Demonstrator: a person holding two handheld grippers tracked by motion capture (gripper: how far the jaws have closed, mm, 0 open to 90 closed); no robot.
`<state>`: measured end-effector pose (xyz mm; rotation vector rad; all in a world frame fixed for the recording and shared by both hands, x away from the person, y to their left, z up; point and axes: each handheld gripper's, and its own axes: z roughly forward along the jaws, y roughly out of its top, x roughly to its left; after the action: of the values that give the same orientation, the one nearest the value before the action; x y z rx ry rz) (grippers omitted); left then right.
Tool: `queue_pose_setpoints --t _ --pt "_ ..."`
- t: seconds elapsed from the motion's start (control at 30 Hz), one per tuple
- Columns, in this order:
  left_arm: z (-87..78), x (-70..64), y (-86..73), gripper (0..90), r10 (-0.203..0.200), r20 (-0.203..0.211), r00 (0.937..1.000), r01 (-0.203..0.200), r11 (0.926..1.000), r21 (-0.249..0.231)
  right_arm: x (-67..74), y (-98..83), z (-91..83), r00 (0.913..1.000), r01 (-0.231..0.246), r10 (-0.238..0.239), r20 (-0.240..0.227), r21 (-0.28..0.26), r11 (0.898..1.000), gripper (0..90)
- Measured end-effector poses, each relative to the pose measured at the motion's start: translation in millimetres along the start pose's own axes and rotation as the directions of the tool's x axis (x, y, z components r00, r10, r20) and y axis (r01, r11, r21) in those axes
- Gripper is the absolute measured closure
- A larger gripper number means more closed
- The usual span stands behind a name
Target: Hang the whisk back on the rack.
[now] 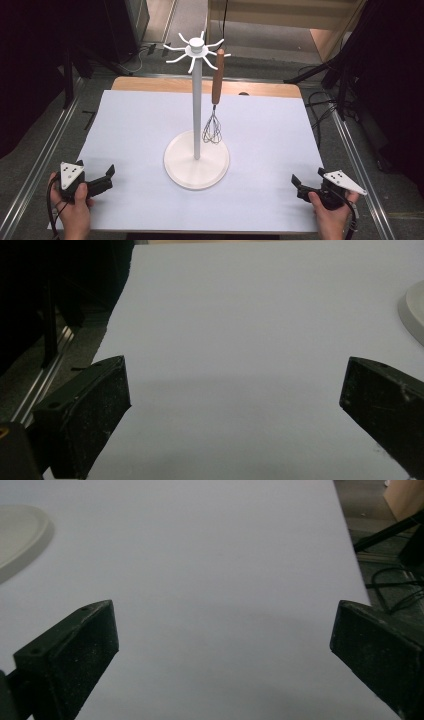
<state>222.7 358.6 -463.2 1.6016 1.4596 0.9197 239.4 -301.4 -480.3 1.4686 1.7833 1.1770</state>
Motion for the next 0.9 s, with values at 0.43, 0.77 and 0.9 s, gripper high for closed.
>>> queue_pose_setpoints --t 0.43,0.77,0.9 --pt "0.4 0.3 0.3 0.3 -0.002 0.0 1.0 0.002 1.0 0.005 -27.8 -11.3 -16.2 0.9947 -0.024 0.024 0.1 0.006 1.0 0.0" --pt "0.7 0.5 0.4 0.3 -0.001 -0.002 1.0 0.001 1.0 0.008 -28.6 -14.1 -15.1 0.9936 -0.041 0.042 0.105 -0.008 0.999 0.0" --pt "0.5 0.6 0.3 0.3 -0.009 -0.016 0.9998 0.009 0.9999 0.005 -29.5 -14.7 -15.3 0.9931 -0.053 0.054 0.104 -0.014 0.998 0.0"
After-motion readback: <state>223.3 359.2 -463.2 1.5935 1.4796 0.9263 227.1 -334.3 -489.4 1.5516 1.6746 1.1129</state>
